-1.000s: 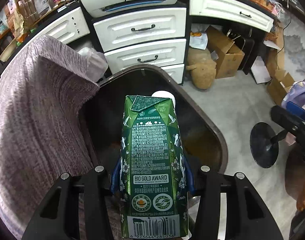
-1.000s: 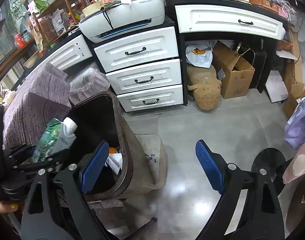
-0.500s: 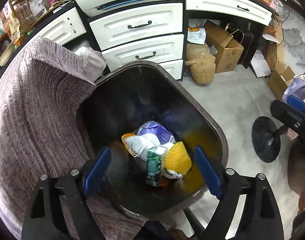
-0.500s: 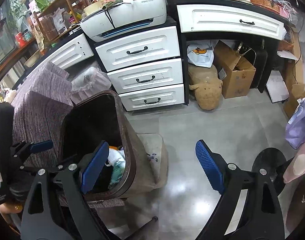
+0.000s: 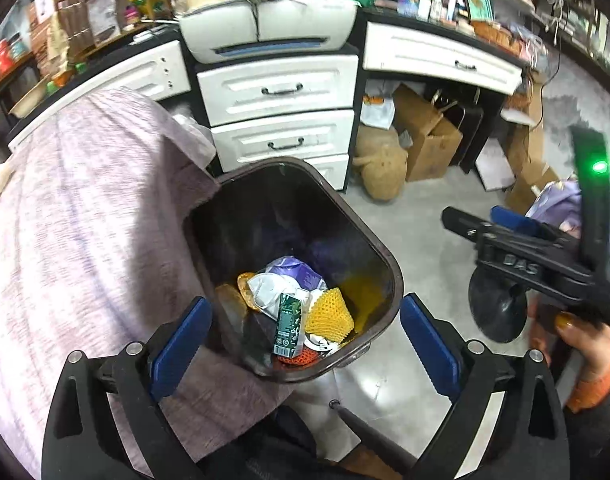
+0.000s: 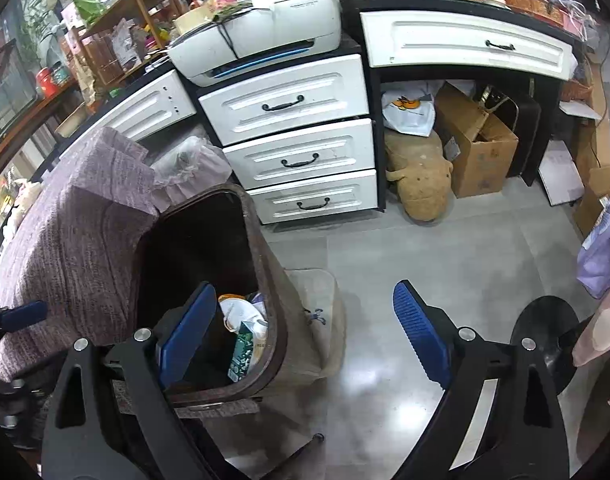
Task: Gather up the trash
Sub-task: 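Move both grippers from the bin back over the table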
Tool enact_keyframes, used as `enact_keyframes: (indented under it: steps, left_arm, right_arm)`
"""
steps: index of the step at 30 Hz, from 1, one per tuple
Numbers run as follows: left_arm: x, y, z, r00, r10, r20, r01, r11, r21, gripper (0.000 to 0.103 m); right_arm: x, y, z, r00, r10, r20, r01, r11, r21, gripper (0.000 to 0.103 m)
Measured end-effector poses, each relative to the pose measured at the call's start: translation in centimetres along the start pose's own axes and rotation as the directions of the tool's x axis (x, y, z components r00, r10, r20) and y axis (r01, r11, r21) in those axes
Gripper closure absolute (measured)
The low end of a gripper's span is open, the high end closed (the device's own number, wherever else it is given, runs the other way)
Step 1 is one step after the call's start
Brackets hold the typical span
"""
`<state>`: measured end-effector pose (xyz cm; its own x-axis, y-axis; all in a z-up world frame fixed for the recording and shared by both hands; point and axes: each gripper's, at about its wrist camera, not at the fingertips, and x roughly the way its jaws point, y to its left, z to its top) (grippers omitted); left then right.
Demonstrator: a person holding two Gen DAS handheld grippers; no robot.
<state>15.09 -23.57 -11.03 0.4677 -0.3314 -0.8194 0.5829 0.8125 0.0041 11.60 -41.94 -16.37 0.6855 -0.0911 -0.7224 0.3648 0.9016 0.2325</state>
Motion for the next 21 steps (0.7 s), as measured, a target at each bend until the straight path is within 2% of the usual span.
enact_keyframes:
  steps: [6, 10, 14, 21]
  left_arm:
    - [-3.5, 2.5, -0.7, 0.999, 0.014, 0.046, -0.012, 0.998, -0.054, 0.007]
    - [-5.6, 4.6, -1.1, 0.994, 0.061, 0.087, -0.054, 0.995, -0.083, 0.006]
    - [-7.0, 6.8, -1.5, 0.991, 0.085, 0.102, -0.070, 0.988, -0.135, 0.006]
    - [-9.9, 10.7, -2.7, 0.984, 0.136, 0.116, -0.111, 0.974, -0.200, 0.006]
  right_arm:
    - [-0.8, 3.6, 0.8, 0.998, 0.059, 0.012, -0.058, 0.995, -0.079, 0.013]
    - [-1.4, 6.9, 1.3, 0.994, 0.103, 0.023, -0.099, 0.984, -0.147, 0.012]
    - [-1.9, 10.7, 1.7, 0.985, 0.171, 0.018, -0.164, 0.965, -0.203, 0.011]
    - [-2.7, 15.7, 2.3, 0.971, 0.239, 0.009, -0.227, 0.929, -0.291, 0.011]
